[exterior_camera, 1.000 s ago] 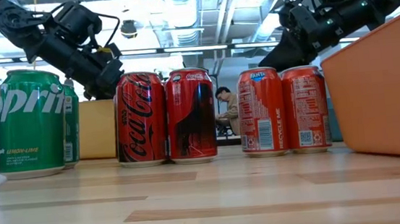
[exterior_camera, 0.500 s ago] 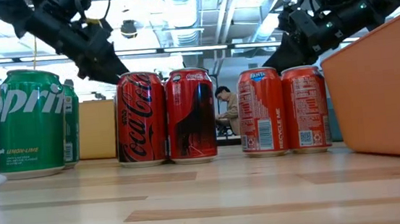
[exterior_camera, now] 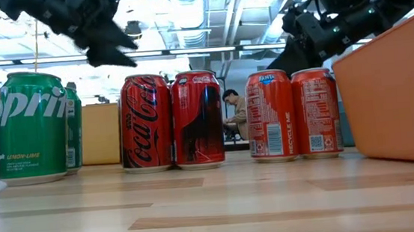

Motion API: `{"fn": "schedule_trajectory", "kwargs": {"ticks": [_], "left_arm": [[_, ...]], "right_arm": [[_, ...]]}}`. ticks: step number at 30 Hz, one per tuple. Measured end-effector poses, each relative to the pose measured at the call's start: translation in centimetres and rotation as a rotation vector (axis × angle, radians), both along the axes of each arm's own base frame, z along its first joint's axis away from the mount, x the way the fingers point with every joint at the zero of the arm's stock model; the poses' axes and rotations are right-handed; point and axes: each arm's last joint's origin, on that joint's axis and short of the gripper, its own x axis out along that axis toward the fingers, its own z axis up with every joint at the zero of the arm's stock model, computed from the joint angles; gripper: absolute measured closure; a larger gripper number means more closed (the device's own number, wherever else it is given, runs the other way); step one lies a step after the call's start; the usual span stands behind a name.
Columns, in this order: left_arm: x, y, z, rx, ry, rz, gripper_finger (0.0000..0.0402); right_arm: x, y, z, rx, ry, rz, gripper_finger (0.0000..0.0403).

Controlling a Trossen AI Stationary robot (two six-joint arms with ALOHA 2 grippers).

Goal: Sort soda cans
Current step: Put the left orange soda can into the yellow bin

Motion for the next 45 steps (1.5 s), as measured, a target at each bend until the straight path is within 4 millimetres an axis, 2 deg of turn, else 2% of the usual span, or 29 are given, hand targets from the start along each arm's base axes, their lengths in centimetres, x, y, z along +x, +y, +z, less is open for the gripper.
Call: {"fn": "schedule_trajectory", "kwargs": {"ticks": [3, 6, 13, 21, 24, 28, 31, 36, 40, 45], "left_arm": [[1.9, -1.4, 0.0, 0.060, -0.079, -0.068, 0.0100], [3.7, -2.0, -0.1, 0.094, -0.089, -0.103, 0.0100], [7.4, -2.1, -0.2, 0.156, -0.025, -0.132, 0.0100], [13.1, -2.3, 0.5, 0.291, -0.021, -0.234, 0.0099], [15.0, -1.9, -0.1, 0.282, -0.013, -0.264, 0.0099], [17.1, -1.3, -2.6, 0.244, 0.015, -0.299, 0.0099], [18.1, -1.0, -4.2, 0.211, -0.002, -0.327, 0.0099], [18.9, -1.1, -5.4, 0.195, -0.024, -0.369, 0.0099], [19.1, -1.2, -5.4, 0.185, -0.040, -0.368, 0.0090], [19.1, -1.2, -5.4, 0.146, -0.049, -0.366, 0.0052]], "right_arm": [[0.1, 0.3, 0.3, -0.017, -0.027, 0.017, 0.0264], [0.2, 0.3, 0.6, -0.021, -0.055, 0.021, 0.0264], [0.3, 0.6, 0.9, -0.030, -0.079, 0.036, 0.0264], [0.1, 0.6, 1.0, -0.034, -0.077, 0.032, 0.0264], [0.0, 0.6, 0.7, -0.021, -0.046, 0.030, 0.0264], [-0.1, 0.6, 0.3, -0.013, -0.007, 0.029, 0.0264], [-0.1, 0.6, 0.2, -0.007, -0.003, 0.026, 0.0264], [-0.1, 0.5, 0.2, -0.011, 0.005, 0.022, 0.0264], [-0.2, 0.1, 0.2, -0.006, 0.003, 0.005, 0.0264], [-0.2, 0.1, 0.2, 0.002, 0.001, 0.002, 0.0264]]}}
